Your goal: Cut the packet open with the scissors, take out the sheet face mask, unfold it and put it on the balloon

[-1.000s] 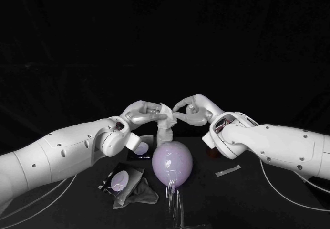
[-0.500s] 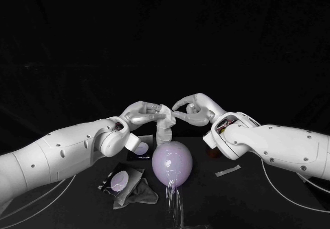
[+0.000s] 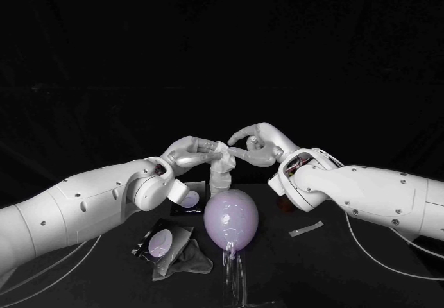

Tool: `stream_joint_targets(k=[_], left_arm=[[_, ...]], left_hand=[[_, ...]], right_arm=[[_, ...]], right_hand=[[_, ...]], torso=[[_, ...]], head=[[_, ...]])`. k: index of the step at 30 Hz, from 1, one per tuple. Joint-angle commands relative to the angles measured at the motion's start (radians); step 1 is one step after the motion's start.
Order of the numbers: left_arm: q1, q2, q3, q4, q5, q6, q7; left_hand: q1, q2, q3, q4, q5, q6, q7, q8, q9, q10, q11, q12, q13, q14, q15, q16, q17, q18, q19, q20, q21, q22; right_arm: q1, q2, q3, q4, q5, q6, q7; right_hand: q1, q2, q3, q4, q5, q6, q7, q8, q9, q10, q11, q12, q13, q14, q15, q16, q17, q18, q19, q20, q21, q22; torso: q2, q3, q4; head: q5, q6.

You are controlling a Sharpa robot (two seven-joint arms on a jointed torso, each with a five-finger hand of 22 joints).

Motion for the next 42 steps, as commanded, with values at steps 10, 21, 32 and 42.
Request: stream_joint_targets(k=[10,21,32,42], left_arm=[[0.001,0.002,0.001,0.004,-0.002,0.019,0.008],[0.001,0.002,0.001,0.005,-0.003,0.023,0.009],[0.001,0.002,0.001,0.010,-0.008,0.026,0.011],[0.001,0.000,0.001,0.013,-0.009,0.027,0.012]], left_hand=[[-0.008,-0.001,0.042,-0.030,0.006,0.001,-0.004,-0.007,-0.002,-0.015,0.001,0.081,0.011,-0.012,0.002,0.014,-0.002,-0.007,-0.010,0.002,0.011,0.005],[-0.008,-0.002,0.047,-0.030,0.006,0.002,-0.005,-0.007,-0.002,-0.020,0.001,0.093,0.012,-0.014,0.002,0.021,-0.003,-0.005,-0.013,0.003,0.015,0.009],[-0.010,-0.002,0.052,-0.028,0.006,0.005,-0.006,-0.007,-0.001,-0.024,0.001,0.102,0.012,-0.016,0.002,0.027,-0.003,-0.006,-0.016,0.004,0.018,0.011],[-0.010,-0.004,0.056,-0.028,0.006,0.005,-0.006,-0.008,-0.001,-0.028,0.002,0.109,0.012,-0.019,0.002,0.032,-0.004,-0.004,-0.018,0.004,0.021,0.013]], right_arm=[[0.000,0.014,-0.001,-0.002,-0.047,0.016,-0.020],[0.000,0.017,-0.001,-0.003,-0.045,0.023,-0.017],[0.000,0.022,-0.001,-0.005,-0.074,-0.002,-0.039],[-0.001,0.017,-0.001,0.008,-0.119,-0.086,-0.083]], right_hand=[[-0.009,0.004,-0.011,0.008,0.000,0.038,-0.009,0.001,-0.004,0.002,-0.001,0.007,0.095,0.104,0.005,0.007,0.263,0.010,0.050,0.007,0.003,0.232],[0.027,0.092,0.027,0.007,0.000,0.103,-0.042,0.032,0.004,0.014,-0.027,0.026,0.103,0.104,-0.016,0.007,0.263,0.007,0.058,-0.007,0.015,0.236],[0.072,0.109,0.062,-0.045,0.000,0.138,-0.067,0.087,0.036,0.052,-0.051,0.090,0.131,0.104,-0.040,0.007,0.263,-0.001,0.077,-0.032,0.045,0.246],[0.064,0.098,0.076,-0.062,0.000,0.144,-0.076,0.126,0.065,0.084,-0.060,0.161,0.167,0.104,-0.048,0.007,0.263,-0.009,0.096,-0.041,0.076,0.257]], torso=[[0.000,-0.0002,-0.0002],[0.000,0.0003,-0.0009],[0.000,0.0001,0.0005],[0.000,0.0003,0.0000]], head=[[0.000,-0.001],[-0.003,-0.001],[-0.006,-0.005],[-0.007,-0.006]])
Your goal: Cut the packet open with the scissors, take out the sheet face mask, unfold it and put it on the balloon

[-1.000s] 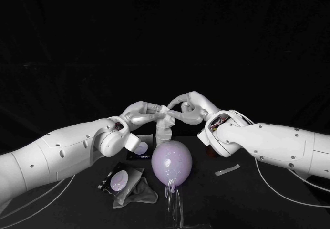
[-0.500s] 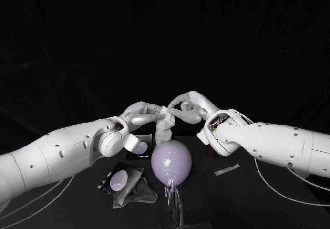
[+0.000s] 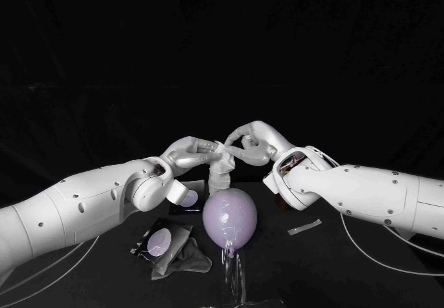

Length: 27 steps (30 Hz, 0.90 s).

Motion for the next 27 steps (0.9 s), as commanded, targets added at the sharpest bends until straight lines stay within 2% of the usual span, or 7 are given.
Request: stream_joint_targets(k=[1,7,20,25,27], left_arm=[[0.003,0.001,0.003,0.005,0.001,0.016,0.017],[0.003,-0.001,0.003,0.004,-0.002,0.015,0.016],[0.003,-0.004,0.003,0.001,-0.005,0.012,0.015],[0.003,-0.005,0.003,0.001,0.009,0.017,0.021],[0.003,-0.005,0.003,0.000,0.022,0.023,0.025]], left_hand=[[0.000,0.006,0.038,-0.029,0.006,0.000,-0.005,-0.004,0.002,-0.006,-0.004,0.071,0.001,-0.008,-0.001,0.004,-0.001,0.002,-0.009,0.002,0.005,0.002],[0.000,0.005,0.039,-0.029,0.006,-0.001,-0.004,-0.005,0.001,-0.008,-0.004,0.073,0.000,-0.009,-0.001,0.006,-0.001,0.003,-0.010,0.002,0.006,0.003],[-0.001,0.004,0.042,-0.029,0.006,-0.002,-0.004,-0.006,0.001,-0.009,-0.004,0.077,0.000,-0.010,-0.001,0.008,-0.002,0.003,-0.011,0.002,0.007,0.004],[-0.002,0.003,0.044,-0.027,0.006,-0.005,-0.002,-0.008,0.001,-0.011,-0.004,0.080,-0.001,-0.011,-0.001,0.011,-0.003,0.003,-0.011,0.003,0.009,0.005],[-0.008,0.003,0.065,-0.021,0.005,-0.019,0.016,-0.017,-0.003,-0.027,0.001,0.088,-0.002,-0.029,0.004,0.012,-0.007,0.009,-0.005,0.005,0.006,0.001]], right_arm=[[-0.002,-0.004,-0.001,0.006,-0.045,-0.061,-0.032],[-0.002,-0.018,-0.001,0.020,-0.028,-0.099,-0.021],[-0.002,-0.044,0.000,0.032,0.004,-0.124,-0.015],[-0.001,-0.056,0.001,0.034,0.005,-0.085,-0.006],[-0.001,-0.059,0.001,0.037,0.005,-0.063,0.000]], right_hand=[[-0.005,-0.003,0.007,-0.007,0.004,0.008,-0.006,0.028,0.049,0.039,-0.006,0.022,0.176,0.104,-0.009,0.003,0.263,-0.010,0.095,-0.010,0.010,0.258],[-0.015,-0.003,0.017,-0.007,0.004,0.003,-0.009,0.045,0.069,0.049,-0.009,0.046,0.189,0.104,-0.012,0.003,0.263,-0.011,0.096,-0.012,0.012,0.259],[-0.030,-0.003,0.037,-0.010,0.004,-0.009,-0.013,0.072,0.104,0.060,-0.012,0.076,0.205,0.104,-0.015,0.003,0.263,-0.012,0.099,-0.016,0.017,0.260],[-0.035,-0.001,0.051,-0.012,0.004,-0.023,-0.012,0.080,0.119,0.046,-0.011,0.040,0.189,0.104,-0.015,0.003,0.263,-0.008,0.089,-0.017,0.000,0.255],[-0.044,-0.004,0.056,-0.009,0.003,-0.048,-0.005,0.070,0.120,0.023,-0.006,-0.018,0.162,0.104,-0.012,0.003,0.263,0.000,0.072,-0.015,-0.028,0.245]], torso=[[0.000,0.0001,0.0000],[-0.001,0.0002,-0.0004],[0.000,0.0001,-0.0002],[-0.001,-0.0003,-0.0004],[-0.001,-0.0006,-0.0014]], head=[[0.000,-0.001],[0.002,-0.001],[0.003,-0.002],[0.004,-0.002],[0.004,-0.003]])
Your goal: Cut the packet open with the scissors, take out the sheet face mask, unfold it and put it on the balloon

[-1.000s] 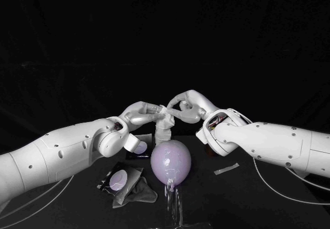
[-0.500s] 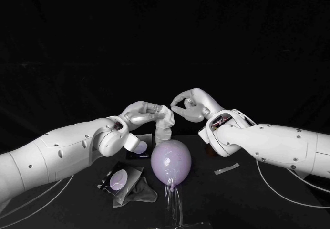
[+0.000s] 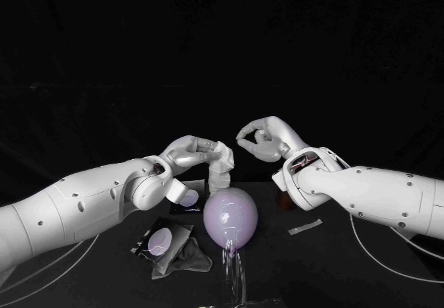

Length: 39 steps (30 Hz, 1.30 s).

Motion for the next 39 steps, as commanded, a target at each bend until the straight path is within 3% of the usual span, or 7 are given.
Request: stream_joint_targets(k=[1,9,15,16,24,30,39], left_arm=[[0.002,0.001,0.002,0.000,0.028,0.025,0.023],[0.002,0.002,0.001,-0.006,0.081,0.062,0.027],[0.002,0.003,0.001,-0.010,0.118,0.077,0.021],[0.002,0.003,0.001,-0.010,0.121,0.078,0.020],[0.002,0.003,0.001,-0.012,0.133,0.052,0.009],[0.002,0.003,0.000,-0.010,0.138,-0.009,0.003],[0.002,0.003,0.000,-0.005,0.137,-0.051,0.009]], left_hand=[[-0.006,0.004,0.038,-0.014,0.003,-0.011,0.017,-0.008,-0.003,-0.014,0.002,0.055,-0.001,-0.017,0.003,0.008,-0.004,0.011,-0.001,0.002,-0.001,-0.005],[-0.017,-0.053,0.073,-0.064,0.004,-0.025,0.035,-0.018,-0.006,-0.070,0.022,0.053,-0.009,-0.023,0.011,0.027,-0.015,0.024,0.000,0.002,-0.002,-0.009],[-0.181,-0.143,-0.070,0.022,0.014,-0.001,0.043,-0.001,0.002,-0.079,0.027,0.057,-0.014,-0.016,0.028,0.046,-0.019,-0.004,-0.005,0.038,-0.033,-0.030],[-0.207,-0.162,-0.116,0.040,0.003,0.010,0.015,0.010,0.009,-0.081,0.017,0.053,-0.021,-0.018,0.025,0.055,-0.021,0.002,-0.005,0.044,-0.076,-0.061],[-0.268,-0.216,-0.296,0.130,0.004,0.048,0.001,0.054,0.038,-0.031,0.006,0.047,-0.059,-0.025,0.012,0.088,-0.050,0.039,0.096,0.075,-0.229,-0.197],[-0.226,-0.163,-0.335,0.191,0.004,0.130,-0.045,0.112,0.077,0.074,-0.035,0.058,-0.079,0.042,-0.027,0.113,-0.072,0.042,0.197,0.053,-0.267,-0.247],[-0.072,-0.054,-0.286,0.171,0.003,0.132,-0.053,0.152,0.130,0.150,-0.065,-0.005,-0.131,0.102,-0.053,0.081,-0.118,0.039,0.276,0.015,-0.286,-0.280]], right_arm=[[0.001,-0.005,0.001,0.006,0.000,0.045,0.017],[0.002,-0.021,0.001,0.019,-0.010,0.073,0.018],[0.002,-0.026,0.000,0.023,-0.001,0.076,0.022],[0.002,-0.027,0.000,0.024,0.000,0.075,0.023],[0.002,-0.035,0.000,0.036,0.003,0.056,0.040],[0.002,-0.043,-0.002,0.052,-0.073,0.033,0.061],[-0.006,-0.046,-0.004,0.071,-0.254,-0.024,0.071]], right_hand=[[-0.029,-0.021,-0.004,0.005,0.001,-0.053,0.012,0.006,0.103,0.013,0.008,-0.058,0.151,0.104,0.000,0.004,0.263,0.002,0.067,-0.004,-0.030,0.241],[-0.046,-0.042,-0.031,0.011,0.003,-0.056,0.018,-0.006,0.098,-0.001,0.015,-0.086,0.139,0.104,0.008,0.004,0.263,0.006,0.058,0.003,-0.044,0.236],[-0.044,-0.046,-0.037,0.009,0.003,-0.055,0.019,-0.011,0.095,-0.008,0.016,-0.102,0.133,0.103,0.009,0.001,0.260,0.008,0.054,0.004,-0.051,0.234],[-0.044,-0.046,-0.037,0.009,0.003,-0.055,0.019,-0.011,0.095,-0.008,0.016,-0.102,0.133,0.103,0.009,0.001,0.260,0.008,0.054,0.004,-0.051,0.234],[-0.041,-0.053,-0.046,0.005,0.003,-0.058,0.025,-0.021,0.089,-0.022,0.020,-0.130,0.120,0.101,0.012,-0.006,0.254,0.011,0.047,0.007,-0.063,0.230],[-0.058,-0.085,-0.071,0.010,0.002,-0.081,0.042,-0.053,0.070,-0.038,0.034,-0.158,0.108,0.097,0.023,-0.013,0.247,0.014,0.038,0.015,-0.077,0.225],[-0.070,-0.114,-0.100,0.021,0.003,-0.104,0.063,-0.099,0.037,-0.077,0.053,-0.232,0.074,0.087,0.041,-0.037,0.225,0.025,0.008,0.031,-0.125,0.209]], torso=[[-0.001,-0.0008,-0.0012],[-0.001,0.0000,0.0001],[0.001,-0.0001,0.0000],[0.001,0.0002,0.0005],[0.000,-0.0001,0.0002],[0.001,0.0000,0.0011],[0.001,0.0002,0.0006]], head=[[0.000,0.000],[0.000,0.006],[0.001,0.008],[0.001,0.008],[0.001,0.009],[0.001,0.009],[0.000,0.008]])
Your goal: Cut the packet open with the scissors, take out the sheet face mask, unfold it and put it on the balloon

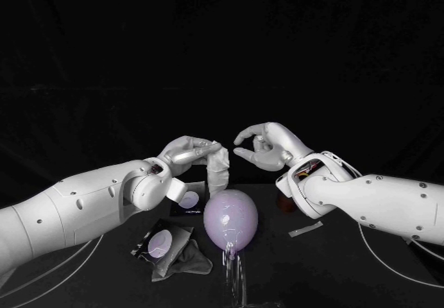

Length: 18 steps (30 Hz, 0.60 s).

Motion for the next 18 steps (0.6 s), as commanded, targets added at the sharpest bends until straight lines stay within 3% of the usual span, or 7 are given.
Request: stream_joint_targets(k=[1,4,7,18], left_arm=[[0.002,0.001,0.001,0.006,0.012,-0.036,0.011],[0.002,0.001,0.001,0.008,0.010,-0.030,0.012],[0.002,0.000,0.001,0.009,0.011,-0.021,0.015],[0.002,0.000,0.001,0.013,0.016,0.013,0.022]], left_hand=[[0.031,0.025,0.005,0.007,0.003,-0.018,0.009,0.009,0.019,0.012,0.005,-0.029,-0.019,0.009,0.004,-0.022,-0.019,0.005,0.013,-0.005,-0.014,-0.009],[0.042,0.030,0.006,0.009,0.005,-0.031,0.013,0.010,0.028,0.012,0.007,-0.042,-0.028,0.010,0.006,-0.032,-0.027,0.004,0.016,-0.007,-0.017,-0.013],[0.061,0.049,0.021,0.012,0.005,-0.059,0.026,0.003,0.035,0.001,0.015,-0.065,-0.042,0.001,0.013,-0.051,-0.042,0.003,0.015,-0.009,-0.019,-0.015],[0.068,0.066,0.031,0.043,0.005,-0.102,0.040,-0.008,0.053,-0.007,0.030,-0.098,-0.067,-0.009,0.026,-0.073,-0.064,0.000,0.006,-0.005,-0.027,-0.020]], right_arm=[[-0.003,0.002,0.000,0.003,-0.139,-0.044,0.022],[-0.005,0.007,-0.001,0.003,-0.165,-0.047,0.019],[-0.008,0.015,-0.002,0.001,-0.192,-0.044,0.011],[-0.014,0.058,-0.002,-0.037,-0.265,-0.041,-0.053]], right_hand=[[-0.002,-0.011,-0.009,0.001,0.000,-0.006,0.003,-0.007,-0.004,-0.009,0.002,-0.011,0.074,0.087,0.007,-0.006,0.225,0.010,0.007,0.006,-0.009,0.209],[-0.002,-0.013,-0.012,0.002,0.000,-0.007,0.005,-0.013,-0.009,-0.014,0.004,-0.021,0.070,0.085,0.009,-0.009,0.222,0.011,0.005,0.008,-0.013,0.208],[-0.001,-0.014,-0.014,0.003,0.000,-0.007,0.005,-0.015,-0.011,-0.016,0.005,-0.025,0.068,0.085,0.010,-0.010,0.222,0.011,0.004,0.009,-0.015,0.207],[-0.002,-0.019,-0.021,0.007,0.000,-0.007,0.008,-0.025,-0.019,-0.023,0.007,-0.038,0.061,0.084,0.013,-0.011,0.221,0.012,0.003,0.012,-0.017,0.207]], torso=[[0.000,-0.0003,-0.0001],[0.000,-0.0005,-0.0003],[0.000,-0.0002,-0.0003],[0.000,-0.0011,0.0005]], head=[[-0.001,-0.001],[0.000,-0.003],[0.000,-0.001],[-0.001,-0.001]])
